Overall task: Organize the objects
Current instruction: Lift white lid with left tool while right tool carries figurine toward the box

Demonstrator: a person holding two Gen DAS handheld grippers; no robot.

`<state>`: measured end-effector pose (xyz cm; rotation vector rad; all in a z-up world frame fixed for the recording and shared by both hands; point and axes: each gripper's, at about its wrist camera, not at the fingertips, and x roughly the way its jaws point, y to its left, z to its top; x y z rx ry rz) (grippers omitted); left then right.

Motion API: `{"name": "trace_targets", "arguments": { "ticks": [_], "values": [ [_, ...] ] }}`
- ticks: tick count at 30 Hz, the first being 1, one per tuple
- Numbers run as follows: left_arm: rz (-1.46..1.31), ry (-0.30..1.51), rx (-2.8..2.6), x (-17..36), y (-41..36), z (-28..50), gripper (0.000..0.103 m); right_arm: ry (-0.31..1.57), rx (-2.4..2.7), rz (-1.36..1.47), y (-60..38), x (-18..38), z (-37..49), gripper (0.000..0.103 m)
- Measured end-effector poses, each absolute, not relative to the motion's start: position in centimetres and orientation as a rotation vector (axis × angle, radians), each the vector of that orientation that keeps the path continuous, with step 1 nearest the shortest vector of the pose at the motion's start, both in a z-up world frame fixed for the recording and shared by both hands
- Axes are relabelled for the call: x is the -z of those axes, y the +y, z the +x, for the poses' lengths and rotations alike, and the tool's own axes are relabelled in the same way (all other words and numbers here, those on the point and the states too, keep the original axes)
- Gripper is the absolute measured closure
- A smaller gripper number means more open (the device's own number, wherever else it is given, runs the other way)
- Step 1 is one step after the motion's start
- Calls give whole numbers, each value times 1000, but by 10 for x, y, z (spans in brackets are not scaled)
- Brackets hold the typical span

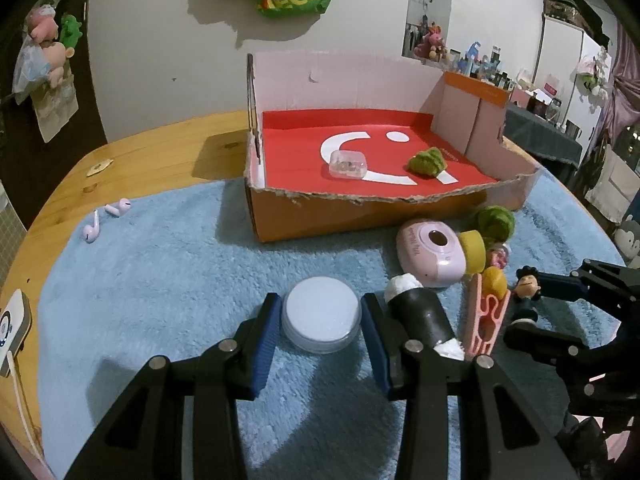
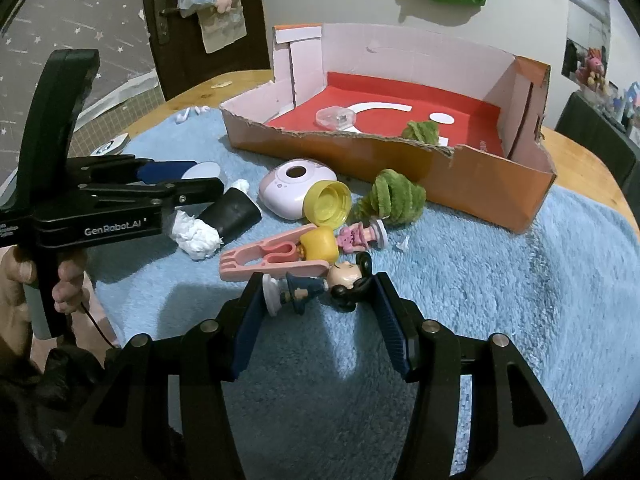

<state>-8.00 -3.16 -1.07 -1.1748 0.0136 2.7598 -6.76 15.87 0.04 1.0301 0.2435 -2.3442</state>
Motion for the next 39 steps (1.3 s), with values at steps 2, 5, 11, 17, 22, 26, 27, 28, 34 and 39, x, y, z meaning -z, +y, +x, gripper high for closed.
{"name": "trace_targets", "arguments": {
  "ticks": [2, 5, 11, 17, 22, 26, 27, 28, 34, 39],
  "values": [
    [-1169, 10, -2762, 8, -32, -77, 60, 240, 2346, 1027, 159, -2, -67, 51],
    [-1162, -4, -2765, 5, -33, -76, 60, 230, 2351, 1020, 161, -5, -67, 51],
    [-1154, -21, -2768, 2, -35, -76, 60, 192, 2354, 1012, 167, -10, -68, 51],
    [-1143, -10, -2777, 0, -35, -79, 60, 179, 2364, 1007, 169, -13, -71, 51],
    [-1160, -34, -2780, 1, -40, -82, 60, 169, 2368, 1000, 171, -16, -74, 51],
    [-1152, -38, -2786, -3, -41, -81, 60, 155, 2366, 998, 173, -17, -76, 51],
    [-1149, -26, -2793, -5, -41, -81, 60, 155, 2367, 998, 173, -18, -76, 51],
    [-1145, -12, -2802, -7, -40, -81, 60, 155, 2367, 998, 173, -18, -76, 51],
    [-1110, 12, -2885, -23, -54, -83, 60, 145, 2365, 995, 174, -19, -76, 51],
    [-1091, 6, -2892, -28, -56, -79, 60, 142, 2365, 983, 173, -23, -75, 51]
  ]
}}
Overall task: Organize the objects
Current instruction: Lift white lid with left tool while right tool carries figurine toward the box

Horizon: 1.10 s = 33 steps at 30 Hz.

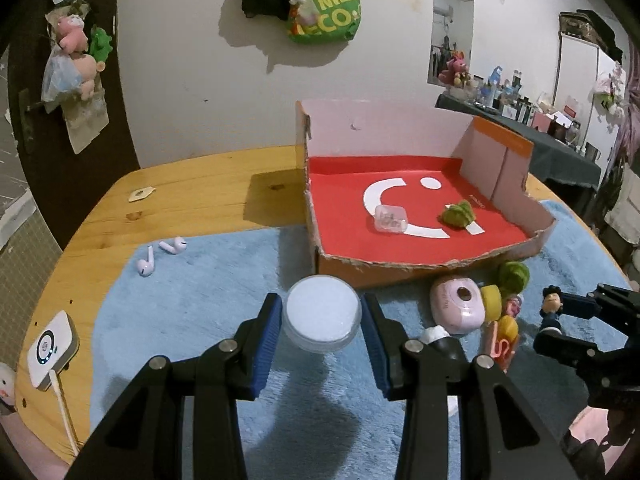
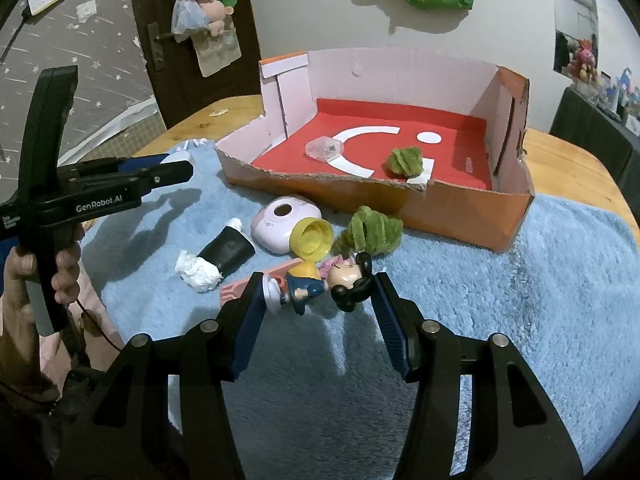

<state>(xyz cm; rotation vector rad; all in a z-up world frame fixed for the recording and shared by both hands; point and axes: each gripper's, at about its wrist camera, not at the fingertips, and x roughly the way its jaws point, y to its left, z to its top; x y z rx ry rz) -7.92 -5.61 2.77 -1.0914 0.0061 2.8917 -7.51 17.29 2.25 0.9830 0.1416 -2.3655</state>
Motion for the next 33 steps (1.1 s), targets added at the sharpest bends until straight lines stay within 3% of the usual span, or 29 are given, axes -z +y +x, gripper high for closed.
{"name": "trace_targets", "arguments": {
  "ticks": [33],
  "values": [
    [-1028, -6, -2750, -47, -17, -95, 60, 86, 2329, 916, 168, -55, -86, 51]
  ]
}}
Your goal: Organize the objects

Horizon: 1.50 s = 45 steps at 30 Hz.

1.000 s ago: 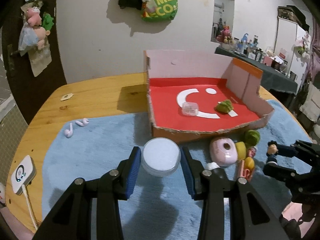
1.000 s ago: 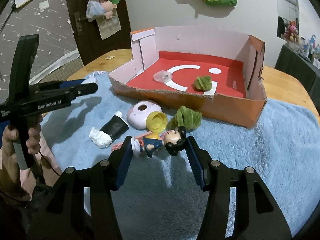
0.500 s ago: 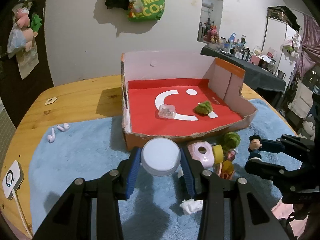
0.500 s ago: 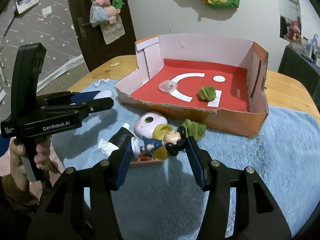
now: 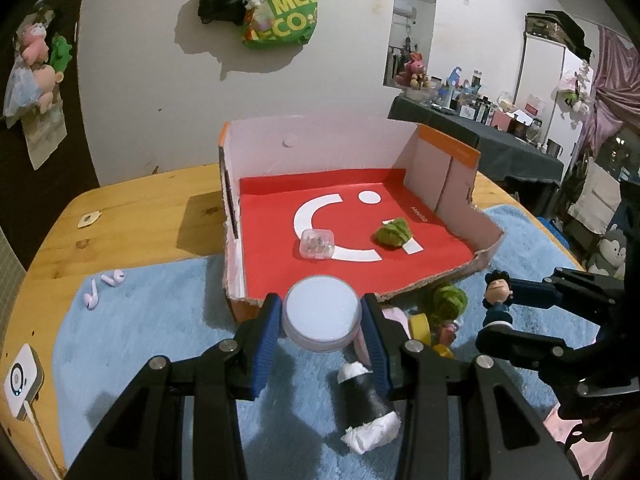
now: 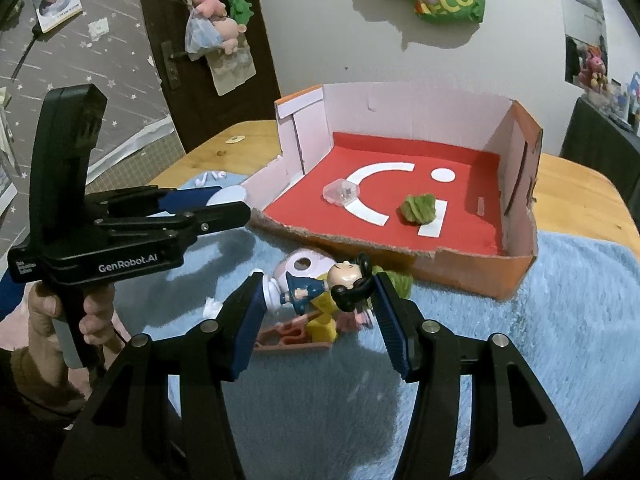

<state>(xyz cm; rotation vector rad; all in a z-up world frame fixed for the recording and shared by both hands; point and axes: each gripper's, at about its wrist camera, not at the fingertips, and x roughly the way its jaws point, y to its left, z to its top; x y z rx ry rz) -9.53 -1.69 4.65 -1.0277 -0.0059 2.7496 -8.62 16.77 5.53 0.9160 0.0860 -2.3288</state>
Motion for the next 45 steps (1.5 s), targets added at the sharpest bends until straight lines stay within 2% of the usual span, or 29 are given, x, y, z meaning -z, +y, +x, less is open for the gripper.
{"name": "trace_targets", "arguments": {
  "ticks": [19, 45],
  "values": [
    [-1036, -4, -2703, -56, -7, -129, 60, 56, 2347, 902, 172, -75, -116, 51],
    [-1160, 19, -2634, -33, -2, -174, 60, 47, 2340, 1093, 171, -54, -177, 51]
  ]
}}
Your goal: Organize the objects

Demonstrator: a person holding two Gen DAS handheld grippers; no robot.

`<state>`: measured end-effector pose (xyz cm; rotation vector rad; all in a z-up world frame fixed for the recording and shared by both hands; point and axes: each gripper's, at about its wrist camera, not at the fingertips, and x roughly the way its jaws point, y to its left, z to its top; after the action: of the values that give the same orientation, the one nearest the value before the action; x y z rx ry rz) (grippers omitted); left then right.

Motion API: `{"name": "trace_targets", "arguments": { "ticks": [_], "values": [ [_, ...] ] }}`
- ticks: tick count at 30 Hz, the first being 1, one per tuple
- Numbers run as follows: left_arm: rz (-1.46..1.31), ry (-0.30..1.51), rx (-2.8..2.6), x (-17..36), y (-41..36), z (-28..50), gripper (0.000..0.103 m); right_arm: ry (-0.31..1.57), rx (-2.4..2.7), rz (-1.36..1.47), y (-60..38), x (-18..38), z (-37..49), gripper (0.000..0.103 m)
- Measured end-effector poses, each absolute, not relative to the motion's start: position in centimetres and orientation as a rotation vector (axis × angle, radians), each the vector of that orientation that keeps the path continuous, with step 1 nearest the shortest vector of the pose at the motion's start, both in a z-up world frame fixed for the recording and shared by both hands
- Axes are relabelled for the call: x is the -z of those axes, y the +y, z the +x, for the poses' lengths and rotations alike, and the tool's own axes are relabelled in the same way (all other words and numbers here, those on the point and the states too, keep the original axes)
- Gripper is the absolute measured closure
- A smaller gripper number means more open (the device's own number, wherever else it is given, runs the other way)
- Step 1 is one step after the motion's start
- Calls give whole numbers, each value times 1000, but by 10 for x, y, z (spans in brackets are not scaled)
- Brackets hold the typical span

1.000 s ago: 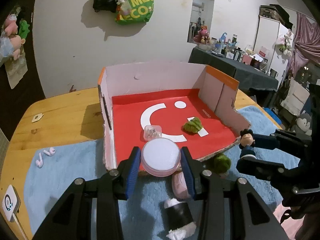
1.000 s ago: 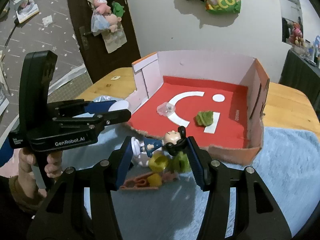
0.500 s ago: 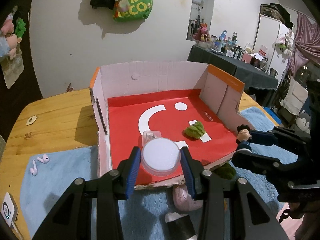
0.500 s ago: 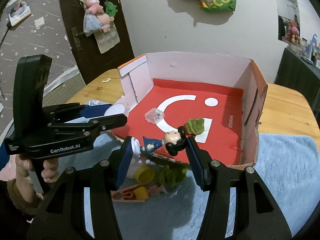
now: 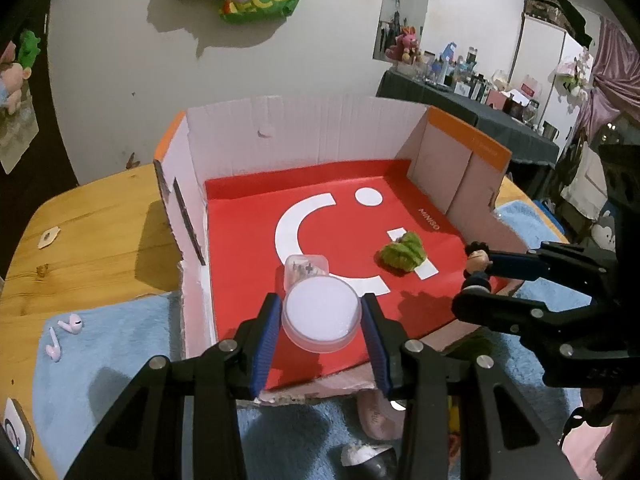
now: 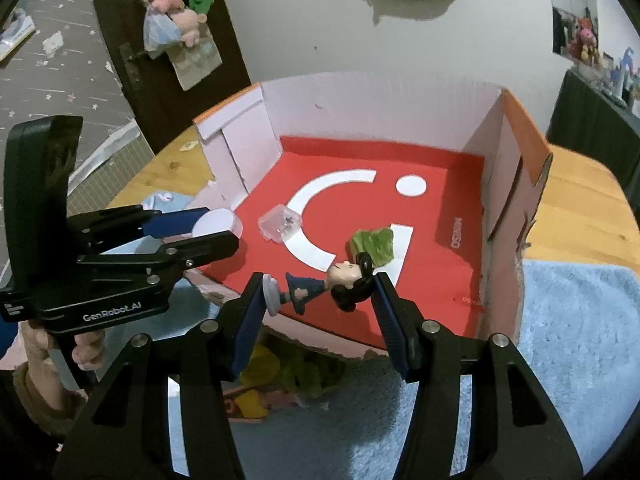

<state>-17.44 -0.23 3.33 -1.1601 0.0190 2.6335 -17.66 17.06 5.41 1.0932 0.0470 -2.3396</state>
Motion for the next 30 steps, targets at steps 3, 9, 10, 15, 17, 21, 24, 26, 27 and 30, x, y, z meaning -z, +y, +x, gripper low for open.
{"name": "trace_targets", "arguments": {
  "ticks": [3, 9, 10, 15, 17, 21, 24, 26, 27, 30],
  "values": [
    [-1181, 21, -2618, -29, -2, -179, 60, 43, 2322, 1132, 170, -47, -183, 51],
    [-1206, 20, -2596, -23, -3, -186, 60, 44, 2279, 1172, 165, -39, -189, 51],
    [-1211, 20, -2593, -22, -3, -187, 60, 45, 2275, 1176, 164, -39, -190, 51],
    [-1237, 19, -2575, -16, -4, -192, 60, 56, 2249, 1198, 158, -34, -196, 51],
    [-1237, 27, -2575, -15, -3, -194, 60, 57, 2241, 1202, 156, -33, -198, 51],
    [-1242, 28, -2565, -14, -3, -197, 60, 72, 2218, 1213, 152, -30, -202, 51],
    [-1248, 39, -2560, -13, -1, -200, 60, 83, 2206, 1218, 149, -27, -204, 51],
    [-1254, 45, -2556, -12, 0, -202, 60, 84, 2200, 1225, 148, -25, -208, 51],
    [-1257, 47, -2554, -11, 1, -203, 60, 82, 2198, 1229, 148, -23, -210, 51],
    [-1268, 50, -2549, -9, 3, -207, 60, 82, 2193, 1239, 148, -20, -214, 51]
  ]
}}
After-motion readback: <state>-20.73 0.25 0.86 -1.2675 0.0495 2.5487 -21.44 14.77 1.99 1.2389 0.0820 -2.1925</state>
